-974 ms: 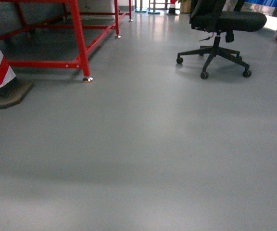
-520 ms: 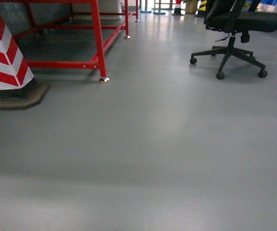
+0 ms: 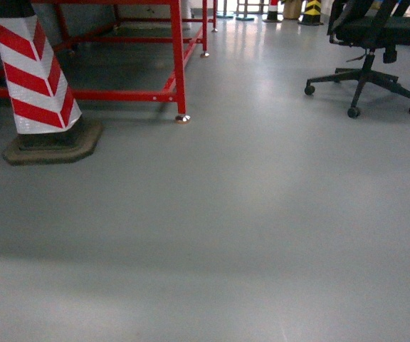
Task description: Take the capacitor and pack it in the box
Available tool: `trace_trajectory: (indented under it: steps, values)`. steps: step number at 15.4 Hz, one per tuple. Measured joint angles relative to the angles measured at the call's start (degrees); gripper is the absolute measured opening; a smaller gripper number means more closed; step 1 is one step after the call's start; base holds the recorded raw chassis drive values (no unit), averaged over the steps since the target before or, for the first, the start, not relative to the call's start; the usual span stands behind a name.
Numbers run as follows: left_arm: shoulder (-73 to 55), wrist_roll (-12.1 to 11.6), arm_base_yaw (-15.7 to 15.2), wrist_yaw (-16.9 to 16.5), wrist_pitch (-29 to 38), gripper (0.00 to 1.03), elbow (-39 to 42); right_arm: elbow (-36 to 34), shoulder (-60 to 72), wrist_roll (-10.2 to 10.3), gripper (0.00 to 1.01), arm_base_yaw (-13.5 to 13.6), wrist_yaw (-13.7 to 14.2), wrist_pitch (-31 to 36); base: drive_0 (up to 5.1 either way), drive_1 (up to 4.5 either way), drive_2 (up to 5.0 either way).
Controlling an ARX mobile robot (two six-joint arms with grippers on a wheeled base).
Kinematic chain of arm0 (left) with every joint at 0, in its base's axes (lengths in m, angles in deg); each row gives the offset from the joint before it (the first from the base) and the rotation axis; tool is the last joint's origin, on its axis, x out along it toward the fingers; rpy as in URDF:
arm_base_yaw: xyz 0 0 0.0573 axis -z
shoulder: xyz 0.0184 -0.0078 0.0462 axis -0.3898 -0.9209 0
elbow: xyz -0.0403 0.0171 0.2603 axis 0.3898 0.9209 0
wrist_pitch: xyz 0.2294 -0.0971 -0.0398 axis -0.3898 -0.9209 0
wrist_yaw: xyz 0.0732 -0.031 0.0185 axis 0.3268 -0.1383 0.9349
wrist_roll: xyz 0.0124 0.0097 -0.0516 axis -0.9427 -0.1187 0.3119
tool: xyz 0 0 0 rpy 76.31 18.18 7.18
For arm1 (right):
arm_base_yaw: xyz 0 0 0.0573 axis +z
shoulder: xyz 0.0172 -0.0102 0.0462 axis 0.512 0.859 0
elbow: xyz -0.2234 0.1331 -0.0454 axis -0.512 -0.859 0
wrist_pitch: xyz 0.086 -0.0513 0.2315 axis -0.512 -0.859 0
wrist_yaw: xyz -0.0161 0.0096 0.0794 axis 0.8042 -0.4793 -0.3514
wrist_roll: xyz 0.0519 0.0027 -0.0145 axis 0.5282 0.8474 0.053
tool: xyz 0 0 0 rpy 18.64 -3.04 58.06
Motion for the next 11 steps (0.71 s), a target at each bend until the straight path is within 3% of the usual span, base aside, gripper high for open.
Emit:
trace_trajectory:
  steps: [11]
  values:
    - [0.00,0.00,0.00,-0.04,0.00,0.44,0.00,0.00,-0.02,0.00,0.98,0.00,0.00,-0.33,-5.0,2.39,2.4]
